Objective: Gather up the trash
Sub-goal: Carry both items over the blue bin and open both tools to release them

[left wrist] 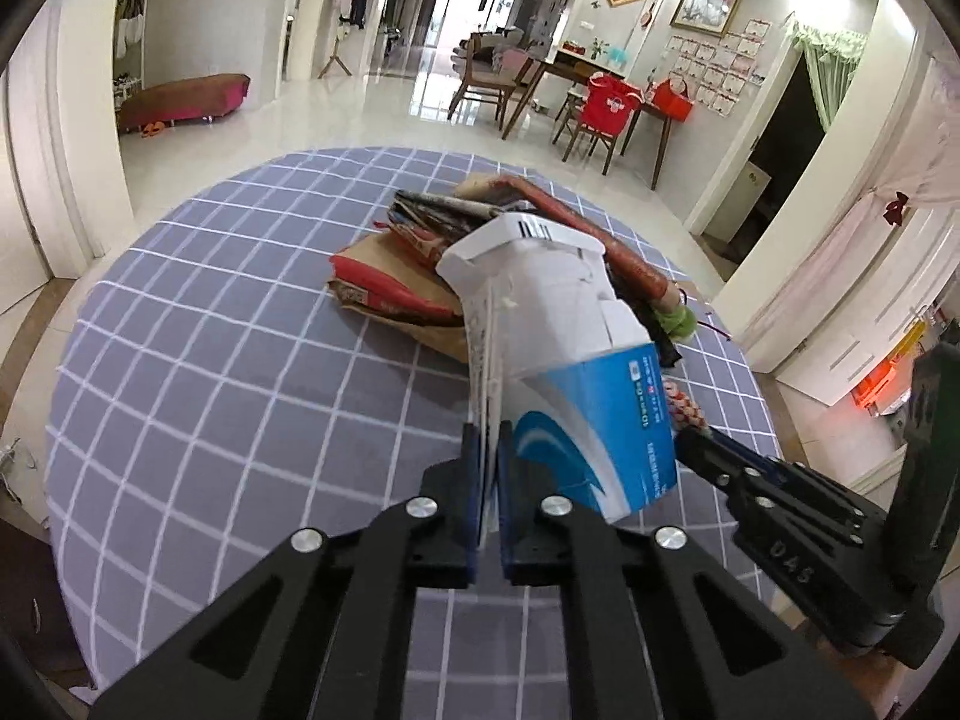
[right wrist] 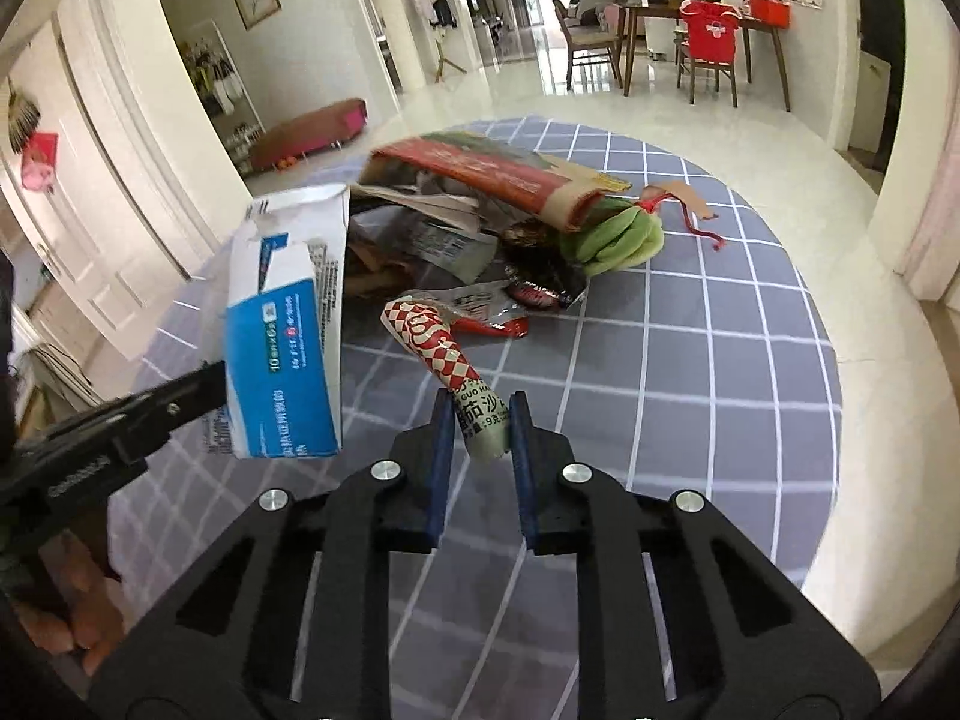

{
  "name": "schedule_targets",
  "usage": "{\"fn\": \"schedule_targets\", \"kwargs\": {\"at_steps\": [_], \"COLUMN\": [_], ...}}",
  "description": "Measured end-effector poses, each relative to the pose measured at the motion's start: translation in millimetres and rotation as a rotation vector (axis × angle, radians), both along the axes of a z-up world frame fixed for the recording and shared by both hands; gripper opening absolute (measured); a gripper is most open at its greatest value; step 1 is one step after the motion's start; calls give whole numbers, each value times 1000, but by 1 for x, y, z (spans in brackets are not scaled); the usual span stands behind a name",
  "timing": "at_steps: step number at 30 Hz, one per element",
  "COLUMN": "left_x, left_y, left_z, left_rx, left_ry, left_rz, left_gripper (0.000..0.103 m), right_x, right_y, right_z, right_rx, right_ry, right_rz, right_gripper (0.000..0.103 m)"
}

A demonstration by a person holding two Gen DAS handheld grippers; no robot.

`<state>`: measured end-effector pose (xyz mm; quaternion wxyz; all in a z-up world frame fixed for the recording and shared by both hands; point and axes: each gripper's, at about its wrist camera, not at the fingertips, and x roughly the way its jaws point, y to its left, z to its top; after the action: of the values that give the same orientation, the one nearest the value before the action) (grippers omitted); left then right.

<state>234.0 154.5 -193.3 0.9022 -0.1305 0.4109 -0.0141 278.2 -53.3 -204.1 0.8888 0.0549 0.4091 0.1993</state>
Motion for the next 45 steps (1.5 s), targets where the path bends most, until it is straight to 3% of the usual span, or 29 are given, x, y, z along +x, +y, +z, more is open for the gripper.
{"fn": "schedule_targets", "kwargs": {"at_steps": [7, 10, 17, 26, 32, 34, 35, 36, 37, 45], "left_x": [-33, -44, -54, -44, -28, -23, -20, -16, -14, -7], "left_y": [-14, -37, -123, -262, -317, -323, -327, -329, -332, -351], "left_z": [29, 39, 42, 4, -27, -34, -39, -40, -43, -73], "left_rx": [-5, 3, 9, 20, 65, 81, 95, 106, 115, 145], "left_ry": [-66, -87, -104, -38, 15, 28, 35, 41, 46, 100], "left_rz": [-40, -88, -262, -495, -566, -575, -577, -579, -580, -607], "left_gripper": [5, 5, 5, 5, 5, 5, 5, 5, 5, 5], "right_x": [-44, -69, -121, -165, -161, -154, -150, -147, -144, -146], "right_y": [-35, -51, -150, -268, -300, -305, -309, -311, -310, -316], "right_z": [21, 28, 32, -10, -46, -56, -62, -67, -71, -86], "right_rx": [84, 106, 149, 142, 180, 198, 197, 192, 184, 158], "right_ry": [-48, -69, -115, -48, 28, 49, 62, 68, 73, 107], "right_rz": [-47, -83, -265, -519, -567, -570, -579, -589, -602, -637], "right_gripper": [18, 18, 18, 18, 19, 23, 31, 50, 60, 63]}}
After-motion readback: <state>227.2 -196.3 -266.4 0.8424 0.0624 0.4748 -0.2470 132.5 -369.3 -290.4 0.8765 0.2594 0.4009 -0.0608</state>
